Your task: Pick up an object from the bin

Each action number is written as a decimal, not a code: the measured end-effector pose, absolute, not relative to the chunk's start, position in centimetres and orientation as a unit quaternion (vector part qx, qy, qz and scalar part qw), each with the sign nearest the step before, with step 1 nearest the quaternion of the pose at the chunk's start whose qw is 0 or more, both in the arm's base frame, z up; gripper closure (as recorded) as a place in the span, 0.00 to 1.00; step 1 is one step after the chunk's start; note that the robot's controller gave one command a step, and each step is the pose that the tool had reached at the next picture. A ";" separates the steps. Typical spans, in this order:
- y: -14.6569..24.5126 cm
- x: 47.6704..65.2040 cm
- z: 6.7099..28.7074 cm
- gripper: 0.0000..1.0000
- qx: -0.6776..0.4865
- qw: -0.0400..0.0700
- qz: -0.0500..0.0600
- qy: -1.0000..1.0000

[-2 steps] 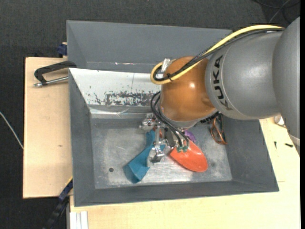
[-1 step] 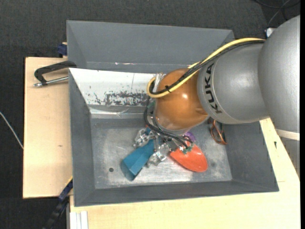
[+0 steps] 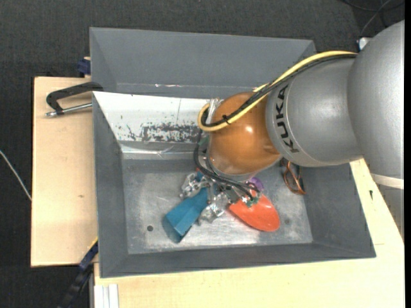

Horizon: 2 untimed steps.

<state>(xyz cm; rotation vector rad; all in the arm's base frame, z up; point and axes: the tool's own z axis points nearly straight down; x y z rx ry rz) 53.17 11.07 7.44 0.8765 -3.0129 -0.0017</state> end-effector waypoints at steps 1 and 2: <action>11.5 54.1 15.7 1.00 0.243 0.001 -0.001 -0.970; 11.6 54.1 15.7 1.00 0.243 0.001 -0.001 -0.970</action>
Offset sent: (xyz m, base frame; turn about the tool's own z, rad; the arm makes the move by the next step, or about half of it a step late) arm 0.0000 0.0000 0.0000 0.0000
